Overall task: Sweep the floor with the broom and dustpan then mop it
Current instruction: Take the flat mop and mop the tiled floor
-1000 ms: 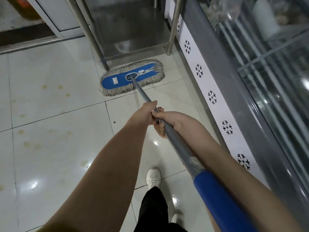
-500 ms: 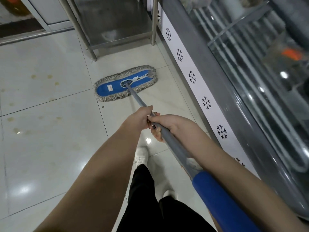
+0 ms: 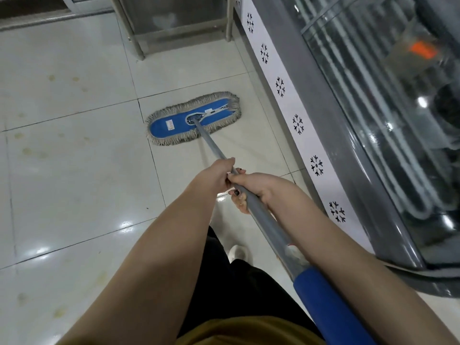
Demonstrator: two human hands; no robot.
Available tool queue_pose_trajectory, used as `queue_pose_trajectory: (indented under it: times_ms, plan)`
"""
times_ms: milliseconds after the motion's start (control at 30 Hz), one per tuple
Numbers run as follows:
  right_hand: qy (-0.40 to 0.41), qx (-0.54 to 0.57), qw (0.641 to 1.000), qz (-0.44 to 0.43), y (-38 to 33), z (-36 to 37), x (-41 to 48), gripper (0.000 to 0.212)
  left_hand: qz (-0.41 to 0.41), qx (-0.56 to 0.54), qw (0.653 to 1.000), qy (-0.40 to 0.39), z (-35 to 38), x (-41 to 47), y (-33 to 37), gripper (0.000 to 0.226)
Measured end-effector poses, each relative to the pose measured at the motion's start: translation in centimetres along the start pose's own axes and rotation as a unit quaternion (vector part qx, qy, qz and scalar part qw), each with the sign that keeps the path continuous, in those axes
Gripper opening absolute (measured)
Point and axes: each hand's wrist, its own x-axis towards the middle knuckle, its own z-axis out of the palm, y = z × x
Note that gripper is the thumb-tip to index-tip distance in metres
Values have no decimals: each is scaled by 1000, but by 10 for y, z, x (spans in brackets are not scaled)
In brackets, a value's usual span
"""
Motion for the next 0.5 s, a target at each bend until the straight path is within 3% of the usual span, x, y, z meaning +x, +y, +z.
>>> queue_pose_trajectory:
  times_ms: [233, 500]
  plan:
    - [34, -26, 999, 0, -37, 17, 17, 43, -3, -27, 999, -30, -17, 19, 30, 25]
    - [32, -42, 999, -1, -120, 52, 51, 43, -1, -56, 998, -15, -48, 58, 112, 24]
